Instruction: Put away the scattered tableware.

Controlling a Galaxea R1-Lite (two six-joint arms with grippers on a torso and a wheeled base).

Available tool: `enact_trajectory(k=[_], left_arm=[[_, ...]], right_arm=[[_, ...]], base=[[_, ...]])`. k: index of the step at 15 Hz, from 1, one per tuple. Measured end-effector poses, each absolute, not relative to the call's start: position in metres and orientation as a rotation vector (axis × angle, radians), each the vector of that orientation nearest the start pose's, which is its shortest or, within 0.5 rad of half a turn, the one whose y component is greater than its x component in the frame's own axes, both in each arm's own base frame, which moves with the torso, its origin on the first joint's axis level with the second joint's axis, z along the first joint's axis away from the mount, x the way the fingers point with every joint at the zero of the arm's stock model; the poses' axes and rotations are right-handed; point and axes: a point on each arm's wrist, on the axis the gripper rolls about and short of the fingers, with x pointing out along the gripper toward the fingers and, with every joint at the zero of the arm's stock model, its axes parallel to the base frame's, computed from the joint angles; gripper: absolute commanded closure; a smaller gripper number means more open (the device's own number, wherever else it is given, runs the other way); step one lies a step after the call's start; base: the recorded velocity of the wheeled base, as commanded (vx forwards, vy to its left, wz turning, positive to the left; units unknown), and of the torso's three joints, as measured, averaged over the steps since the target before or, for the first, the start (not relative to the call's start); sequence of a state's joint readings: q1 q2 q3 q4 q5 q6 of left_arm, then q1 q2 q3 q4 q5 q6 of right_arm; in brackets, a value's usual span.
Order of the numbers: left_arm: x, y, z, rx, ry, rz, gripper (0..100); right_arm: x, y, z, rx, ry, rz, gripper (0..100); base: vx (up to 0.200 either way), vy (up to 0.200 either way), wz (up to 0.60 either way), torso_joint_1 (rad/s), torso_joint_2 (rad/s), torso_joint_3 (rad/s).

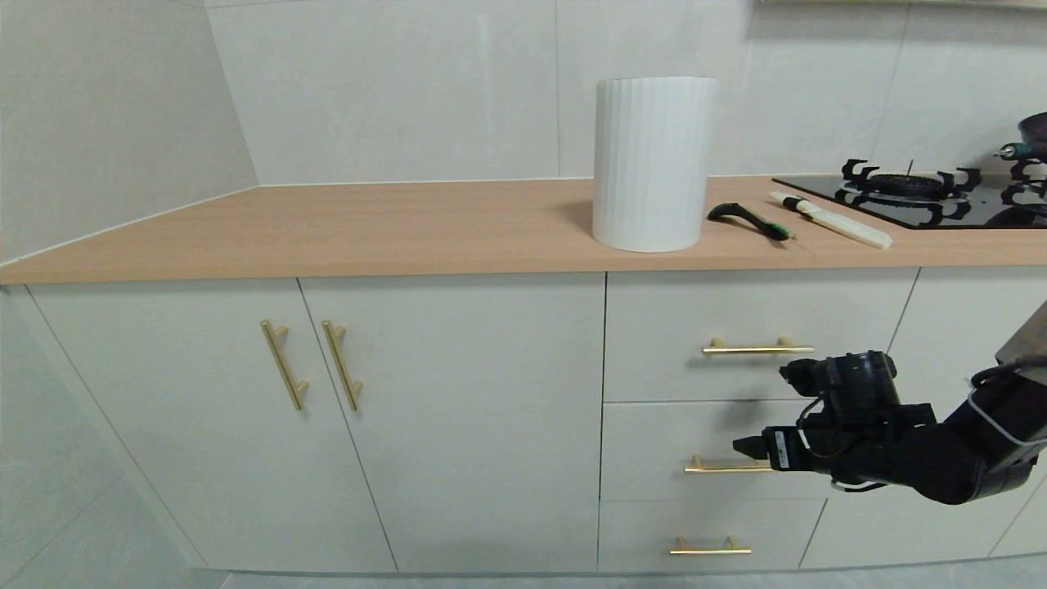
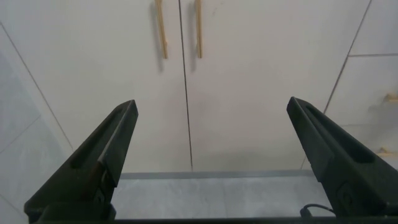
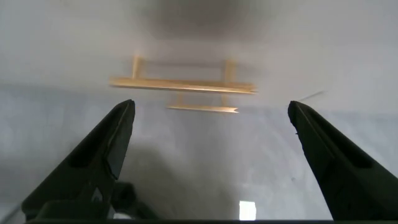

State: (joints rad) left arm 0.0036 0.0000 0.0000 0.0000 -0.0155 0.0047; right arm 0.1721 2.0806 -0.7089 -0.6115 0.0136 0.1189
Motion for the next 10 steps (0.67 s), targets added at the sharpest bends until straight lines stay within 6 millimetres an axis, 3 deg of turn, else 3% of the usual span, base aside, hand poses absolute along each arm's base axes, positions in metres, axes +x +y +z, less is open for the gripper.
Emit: enact_trajectory(k=[3, 10], left_arm=[[-0.023, 0.0, 0.075, 0.005, 0.0, -0.011, 0], [-0.023, 0.0, 0.075, 0.004, 0.0, -0.013, 0]], right_arm=[[0.333, 0.057, 0.027, 0.059, 0.736, 0.119, 0], [0.365, 0.062, -0.027, 0.029, 0.714, 0.052, 0]], base=[[0.0, 0.0, 0.0, 0.0, 0.0, 0.0], [0.0, 0.0, 0.0, 0.0, 0.0, 0.0]])
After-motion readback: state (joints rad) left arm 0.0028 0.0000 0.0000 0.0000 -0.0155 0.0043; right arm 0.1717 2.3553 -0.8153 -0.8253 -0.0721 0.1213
